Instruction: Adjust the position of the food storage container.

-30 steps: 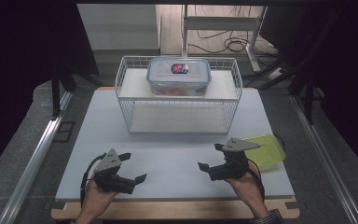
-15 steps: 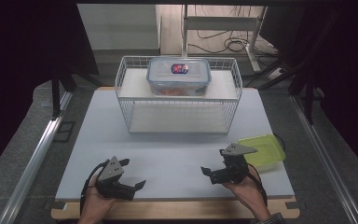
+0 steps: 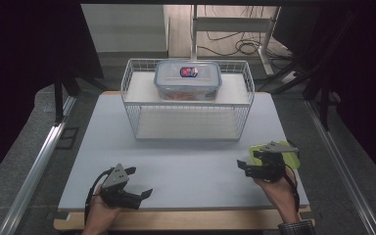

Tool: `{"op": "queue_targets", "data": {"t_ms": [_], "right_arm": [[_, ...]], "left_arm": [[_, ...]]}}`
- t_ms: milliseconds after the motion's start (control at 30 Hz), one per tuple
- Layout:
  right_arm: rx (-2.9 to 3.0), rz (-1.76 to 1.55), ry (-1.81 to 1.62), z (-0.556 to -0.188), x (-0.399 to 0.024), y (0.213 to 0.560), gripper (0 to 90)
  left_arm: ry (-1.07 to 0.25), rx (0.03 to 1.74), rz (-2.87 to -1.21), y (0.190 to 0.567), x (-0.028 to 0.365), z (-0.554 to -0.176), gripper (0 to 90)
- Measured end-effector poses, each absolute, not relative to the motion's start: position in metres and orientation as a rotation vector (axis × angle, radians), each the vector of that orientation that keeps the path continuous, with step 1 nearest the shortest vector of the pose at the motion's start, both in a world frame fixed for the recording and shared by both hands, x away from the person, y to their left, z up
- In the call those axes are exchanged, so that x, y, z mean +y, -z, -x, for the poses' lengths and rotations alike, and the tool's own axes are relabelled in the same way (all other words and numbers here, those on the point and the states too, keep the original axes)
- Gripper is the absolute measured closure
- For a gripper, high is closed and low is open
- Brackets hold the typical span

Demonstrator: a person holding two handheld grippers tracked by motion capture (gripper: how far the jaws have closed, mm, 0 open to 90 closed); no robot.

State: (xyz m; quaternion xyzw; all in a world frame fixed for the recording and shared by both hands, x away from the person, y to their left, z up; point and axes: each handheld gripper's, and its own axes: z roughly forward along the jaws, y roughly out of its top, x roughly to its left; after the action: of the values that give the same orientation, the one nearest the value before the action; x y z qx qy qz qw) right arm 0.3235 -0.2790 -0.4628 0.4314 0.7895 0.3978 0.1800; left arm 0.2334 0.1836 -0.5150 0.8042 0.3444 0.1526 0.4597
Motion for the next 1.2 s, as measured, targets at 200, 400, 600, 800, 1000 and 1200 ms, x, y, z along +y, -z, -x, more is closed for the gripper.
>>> {"op": "queue_targets", "data": {"t_ms": [200,400,600,800,1000,1200], "right_arm": [[2.216,-1.249,-1.033,-0.332,-0.312,0.464,57.7],[2.155,-1.288,-0.999,-0.336,-0.341,0.459,80.3],[2.042,-1.368,-0.951,-0.339,-0.37,0.458,89.0],[1.971,-1.418,-0.91,-0.344,-0.39,0.459,89.0],[1.922,-1.46,-0.859,-0.349,-0.406,0.464,88.9],[1.913,-1.48,-0.826,-0.35,-0.417,0.474,88.2]], "left_arm": [[-0.376,0.844,-1.986,0.515,0.182,-0.234,5.0],[-0.368,0.836,-2.003,0.516,0.181,-0.235,5.2],[-0.371,0.828,-2.011,0.516,0.179,-0.235,5.2],[-0.38,0.826,-2.01,0.516,0.176,-0.237,5.5],[-0.383,0.822,-2.019,0.517,0.174,-0.238,5.5],[-0.38,0.828,-2.016,0.516,0.175,-0.238,5.8]]}}
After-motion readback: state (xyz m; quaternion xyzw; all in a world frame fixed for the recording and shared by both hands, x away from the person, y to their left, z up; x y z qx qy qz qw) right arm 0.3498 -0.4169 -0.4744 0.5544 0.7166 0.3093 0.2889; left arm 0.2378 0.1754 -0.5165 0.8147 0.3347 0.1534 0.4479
